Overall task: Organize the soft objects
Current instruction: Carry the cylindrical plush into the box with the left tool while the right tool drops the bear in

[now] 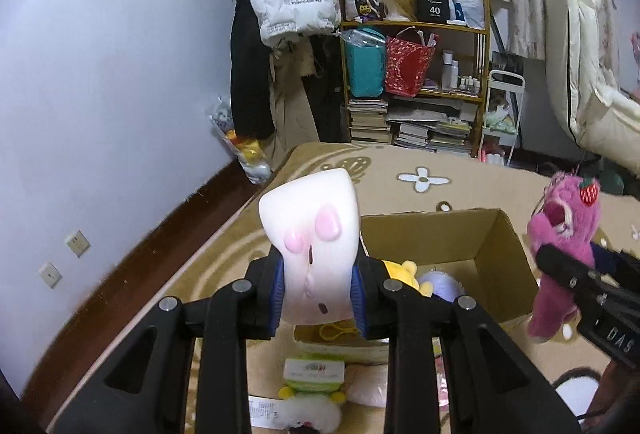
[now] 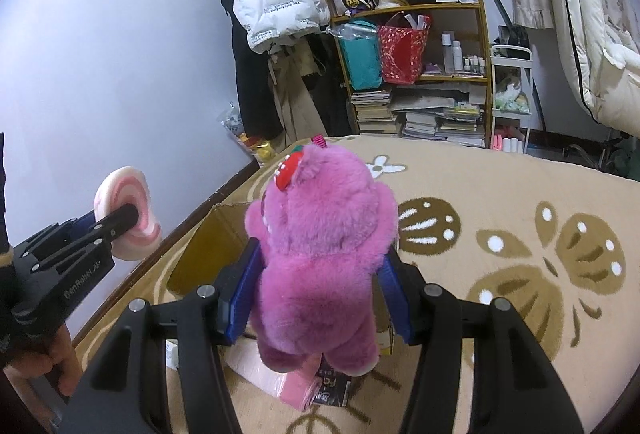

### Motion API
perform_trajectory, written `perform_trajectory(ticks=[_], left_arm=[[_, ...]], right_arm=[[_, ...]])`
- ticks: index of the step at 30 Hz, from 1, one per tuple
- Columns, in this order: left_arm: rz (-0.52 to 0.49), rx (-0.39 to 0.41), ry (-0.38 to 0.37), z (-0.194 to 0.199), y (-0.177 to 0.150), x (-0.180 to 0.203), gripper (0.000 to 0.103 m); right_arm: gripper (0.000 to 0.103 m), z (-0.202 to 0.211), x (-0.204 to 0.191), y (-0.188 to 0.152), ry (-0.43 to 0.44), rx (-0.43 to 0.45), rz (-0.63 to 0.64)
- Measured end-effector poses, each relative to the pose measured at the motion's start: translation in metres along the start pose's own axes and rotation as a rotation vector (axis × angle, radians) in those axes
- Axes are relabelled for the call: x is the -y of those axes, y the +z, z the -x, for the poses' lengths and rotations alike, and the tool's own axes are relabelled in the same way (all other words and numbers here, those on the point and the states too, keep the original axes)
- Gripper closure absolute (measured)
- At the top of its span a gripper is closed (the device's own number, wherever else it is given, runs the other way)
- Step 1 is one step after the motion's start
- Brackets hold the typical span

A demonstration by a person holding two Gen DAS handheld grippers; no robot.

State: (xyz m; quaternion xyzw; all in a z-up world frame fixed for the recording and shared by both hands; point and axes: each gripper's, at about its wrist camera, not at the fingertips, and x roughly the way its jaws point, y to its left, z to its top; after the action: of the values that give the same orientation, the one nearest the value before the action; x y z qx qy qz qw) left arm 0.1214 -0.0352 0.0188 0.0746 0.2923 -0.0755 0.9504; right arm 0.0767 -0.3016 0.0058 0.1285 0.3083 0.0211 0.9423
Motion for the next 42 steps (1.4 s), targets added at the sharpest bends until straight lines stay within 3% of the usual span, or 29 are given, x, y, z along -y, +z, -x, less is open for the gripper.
perform_trajectory(ticks=[3, 7, 18, 23, 27, 33, 35, 39, 42], left_arm=[[-0.015, -0.01, 0.016, -0.009, 0.001, 0.001, 0.077], [-0.108, 0.018, 0.094, -0.012, 0.004, 0.013, 0.076], [-0.018, -0.054, 0.0, -0.042, 0.005, 0.002, 0.075], [-0.015, -0.078, -0.002, -0.055, -0.005, 0.001, 0.074], [0.022, -0.11, -0.062, -0.065, -0.008, 0.0, 0.072], [-0.033, -0.116, -0.045, -0.069, -0.013, 0.012, 0.064], [-0.042, -0.115, -0.036, -0.068, -0.014, 0.014, 0.05], [-0.06, -0.084, -0.016, -0.057, -0.01, 0.015, 0.039], [-0.055, -0.065, -0.002, -0.049, -0.007, 0.012, 0.024]], right_arm=[[0.044, -0.008, 0.002, 0.0, -0.002, -0.009, 0.0], [0.044, -0.017, 0.006, 0.003, 0.001, -0.013, -0.007], [0.043, -0.04, 0.008, 0.007, 0.023, -0.025, 0.005], [0.042, -0.055, 0.007, 0.004, 0.023, -0.06, 0.016], [0.039, -0.064, 0.01, -0.001, 0.011, -0.085, 0.017], [0.037, -0.067, 0.013, -0.004, -0.008, -0.1, 0.029], [0.031, -0.066, 0.013, -0.004, -0.017, -0.096, 0.031], [0.019, -0.061, 0.013, -0.003, -0.009, -0.084, 0.024], [0.013, -0.055, 0.013, -0.003, -0.006, -0.075, 0.02]])
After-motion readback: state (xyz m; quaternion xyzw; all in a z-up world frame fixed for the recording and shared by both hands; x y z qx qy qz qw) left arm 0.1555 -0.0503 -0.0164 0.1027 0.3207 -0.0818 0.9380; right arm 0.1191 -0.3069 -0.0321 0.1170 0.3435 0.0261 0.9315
